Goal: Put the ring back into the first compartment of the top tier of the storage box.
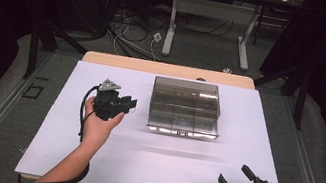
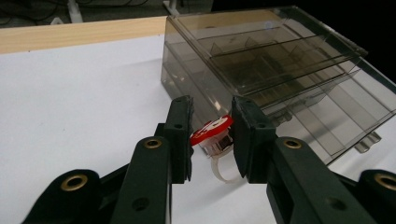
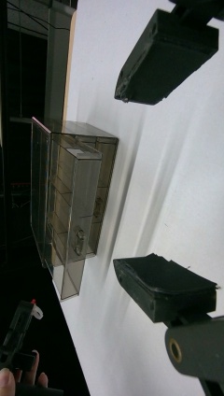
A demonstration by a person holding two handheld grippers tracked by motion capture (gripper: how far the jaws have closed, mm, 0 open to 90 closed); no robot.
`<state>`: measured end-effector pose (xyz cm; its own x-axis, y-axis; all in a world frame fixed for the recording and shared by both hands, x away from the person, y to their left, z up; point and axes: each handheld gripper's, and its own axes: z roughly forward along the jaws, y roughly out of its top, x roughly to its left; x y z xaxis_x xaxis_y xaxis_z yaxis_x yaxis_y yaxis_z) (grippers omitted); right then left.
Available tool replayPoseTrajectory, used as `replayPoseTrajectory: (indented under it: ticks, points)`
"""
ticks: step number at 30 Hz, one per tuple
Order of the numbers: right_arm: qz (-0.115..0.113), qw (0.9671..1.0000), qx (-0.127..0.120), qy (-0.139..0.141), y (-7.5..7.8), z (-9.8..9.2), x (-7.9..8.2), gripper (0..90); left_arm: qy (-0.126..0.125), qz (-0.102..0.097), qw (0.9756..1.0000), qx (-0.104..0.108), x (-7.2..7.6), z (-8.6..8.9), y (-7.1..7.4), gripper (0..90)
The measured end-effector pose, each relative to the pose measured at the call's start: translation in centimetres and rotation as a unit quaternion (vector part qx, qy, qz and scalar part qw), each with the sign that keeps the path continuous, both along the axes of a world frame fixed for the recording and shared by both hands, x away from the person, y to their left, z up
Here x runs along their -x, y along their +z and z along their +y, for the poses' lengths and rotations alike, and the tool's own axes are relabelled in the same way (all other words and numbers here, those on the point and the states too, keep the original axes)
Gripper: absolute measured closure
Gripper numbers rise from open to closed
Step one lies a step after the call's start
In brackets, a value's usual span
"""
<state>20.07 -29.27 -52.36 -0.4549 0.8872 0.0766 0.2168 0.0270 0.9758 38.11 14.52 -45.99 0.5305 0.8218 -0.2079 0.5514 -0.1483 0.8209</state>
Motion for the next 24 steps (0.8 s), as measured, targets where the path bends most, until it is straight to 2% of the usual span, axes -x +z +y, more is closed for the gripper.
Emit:
replayPoseTrajectory:
  ticks: [15,24]
  points:
    - [0.000,1.0000,0.001,0.002,0.1,0.0,0.1,15.0,-0.022,-0.031,0.9992,0.014,0.8,-1.4,1.5,69.6]
    - [0.001,1.0000,-0.001,0.001,0.0,-0.1,0.1,15.0,-0.032,-0.041,0.9985,0.019,1.1,-2.4,2.0,69.6]
